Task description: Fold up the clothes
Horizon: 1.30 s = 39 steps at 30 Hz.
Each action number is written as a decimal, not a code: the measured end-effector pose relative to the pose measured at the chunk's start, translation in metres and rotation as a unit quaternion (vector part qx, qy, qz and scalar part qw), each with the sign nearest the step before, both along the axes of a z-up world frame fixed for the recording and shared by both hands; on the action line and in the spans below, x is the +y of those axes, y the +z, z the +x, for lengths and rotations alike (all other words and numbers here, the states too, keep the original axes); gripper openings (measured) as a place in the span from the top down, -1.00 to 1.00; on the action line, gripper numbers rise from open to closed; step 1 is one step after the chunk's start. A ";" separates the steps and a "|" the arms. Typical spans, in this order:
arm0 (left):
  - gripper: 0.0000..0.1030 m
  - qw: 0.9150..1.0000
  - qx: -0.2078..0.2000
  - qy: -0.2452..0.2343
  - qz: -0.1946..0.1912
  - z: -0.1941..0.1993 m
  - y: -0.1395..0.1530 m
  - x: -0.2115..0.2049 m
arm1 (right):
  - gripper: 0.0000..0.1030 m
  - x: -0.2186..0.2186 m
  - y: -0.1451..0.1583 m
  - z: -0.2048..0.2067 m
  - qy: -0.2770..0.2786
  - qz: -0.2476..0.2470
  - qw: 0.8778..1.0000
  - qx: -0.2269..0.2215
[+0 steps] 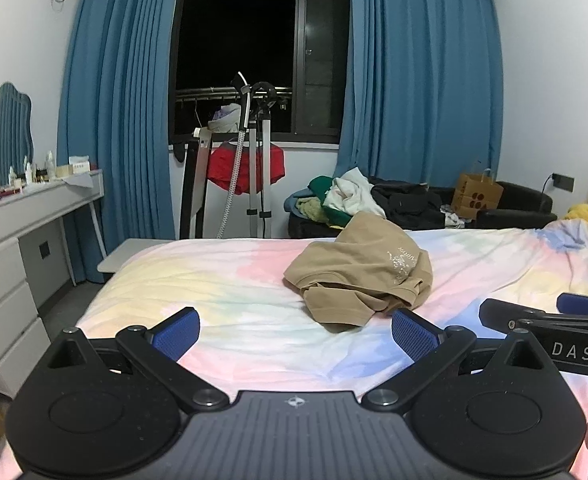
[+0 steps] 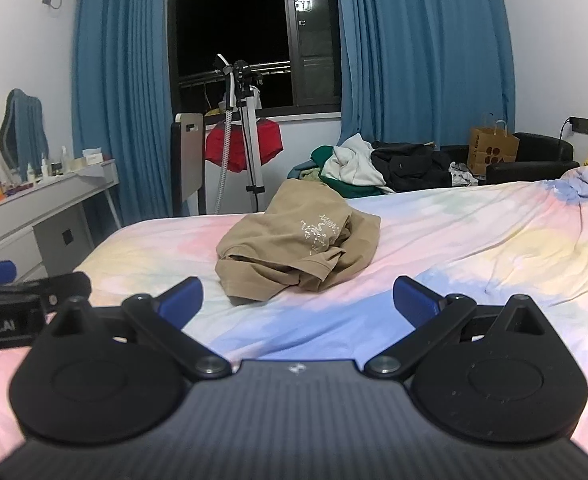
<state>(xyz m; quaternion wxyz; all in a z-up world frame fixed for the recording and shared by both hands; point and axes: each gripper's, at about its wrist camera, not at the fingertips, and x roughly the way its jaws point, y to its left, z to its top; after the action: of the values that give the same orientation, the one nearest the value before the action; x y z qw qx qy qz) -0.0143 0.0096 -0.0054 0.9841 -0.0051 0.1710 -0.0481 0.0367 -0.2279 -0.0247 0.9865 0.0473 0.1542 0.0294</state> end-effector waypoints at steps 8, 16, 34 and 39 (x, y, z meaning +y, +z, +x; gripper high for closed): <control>-0.99 1.000 0.009 0.014 -0.006 0.005 -0.007 0.003 | -1.00 -0.007 0.002 -0.002 -0.012 0.021 1.000 0.002; -0.99 1.000 0.022 0.016 0.001 0.013 -0.015 -0.001 | -1.00 -0.009 0.002 -0.003 -0.008 0.023 1.000 0.002; -0.88 0.994 0.106 0.027 -0.010 0.111 -0.038 -0.001 | -0.41 -0.026 -0.004 -0.002 -0.054 0.066 0.996 0.017; -0.81 0.994 0.102 0.017 0.031 0.184 -0.051 -0.023 | -0.34 -0.043 -0.012 0.007 -0.061 0.103 0.992 0.029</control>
<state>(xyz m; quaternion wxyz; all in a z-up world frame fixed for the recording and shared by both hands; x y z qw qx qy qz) 0.1698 -0.0138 -0.0561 0.9618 0.0173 0.2721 -0.0249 0.0441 -0.2706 -0.0370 0.9714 0.1589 0.1755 -0.0165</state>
